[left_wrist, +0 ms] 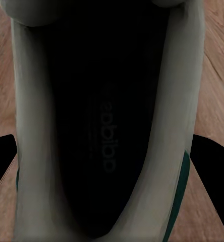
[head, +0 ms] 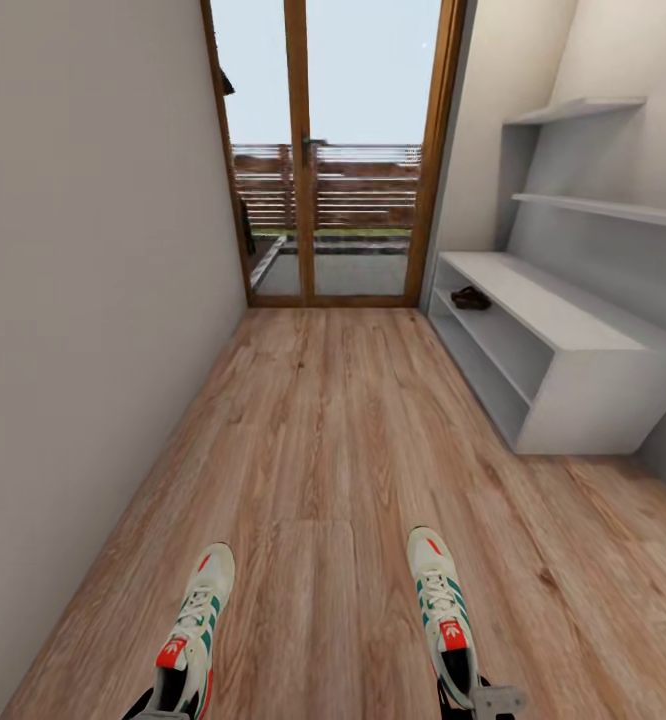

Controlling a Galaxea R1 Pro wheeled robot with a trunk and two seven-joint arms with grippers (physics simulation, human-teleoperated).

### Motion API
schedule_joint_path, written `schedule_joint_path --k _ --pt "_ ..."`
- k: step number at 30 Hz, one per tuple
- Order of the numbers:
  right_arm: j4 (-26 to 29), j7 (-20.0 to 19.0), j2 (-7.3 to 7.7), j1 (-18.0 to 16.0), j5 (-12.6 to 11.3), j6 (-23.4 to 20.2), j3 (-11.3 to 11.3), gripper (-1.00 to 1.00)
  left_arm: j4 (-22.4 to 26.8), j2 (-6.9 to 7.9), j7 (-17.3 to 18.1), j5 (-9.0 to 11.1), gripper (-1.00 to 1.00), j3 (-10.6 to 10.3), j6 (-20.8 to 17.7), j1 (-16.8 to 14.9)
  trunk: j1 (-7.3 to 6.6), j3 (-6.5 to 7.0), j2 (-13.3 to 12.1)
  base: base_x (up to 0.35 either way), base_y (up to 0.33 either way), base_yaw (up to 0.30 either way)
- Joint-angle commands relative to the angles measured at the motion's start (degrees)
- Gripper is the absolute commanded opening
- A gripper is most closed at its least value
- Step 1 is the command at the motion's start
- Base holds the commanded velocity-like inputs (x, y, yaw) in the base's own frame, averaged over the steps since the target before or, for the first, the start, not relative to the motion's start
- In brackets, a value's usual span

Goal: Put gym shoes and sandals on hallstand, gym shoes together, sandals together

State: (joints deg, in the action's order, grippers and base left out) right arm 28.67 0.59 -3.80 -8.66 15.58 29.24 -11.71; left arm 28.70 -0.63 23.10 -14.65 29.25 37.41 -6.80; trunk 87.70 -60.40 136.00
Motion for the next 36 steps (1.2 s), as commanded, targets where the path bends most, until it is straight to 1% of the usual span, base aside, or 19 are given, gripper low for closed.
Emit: schedule_joint_path --k 1,21,36 --pt "-0.02 0.03 -0.07 -0.04 0.59 0.20 -0.38 -1.00 0.04 -0.07 0.36 -0.37 -1.00 0.47 0.20 -0.05 0.02 -0.05 0.02 0.338 0.000 0.000" --pt "-0.02 0.10 -0.07 -0.04 0.59 0.20 -0.41 -1.00 -0.04 -0.10 0.36 -0.29 -1.00 0.44 0.20 -0.02 0.02 -0.02 0.02 0.338 0.000 0.000" --pt "-0.02 0.12 -0.07 -0.04 0.59 0.33 -0.34 -1.00 -0.47 -0.13 0.36 -0.34 -1.00 0.40 0.21 0.01 0.02 0.80 0.02 0.338 0.000 0.000"
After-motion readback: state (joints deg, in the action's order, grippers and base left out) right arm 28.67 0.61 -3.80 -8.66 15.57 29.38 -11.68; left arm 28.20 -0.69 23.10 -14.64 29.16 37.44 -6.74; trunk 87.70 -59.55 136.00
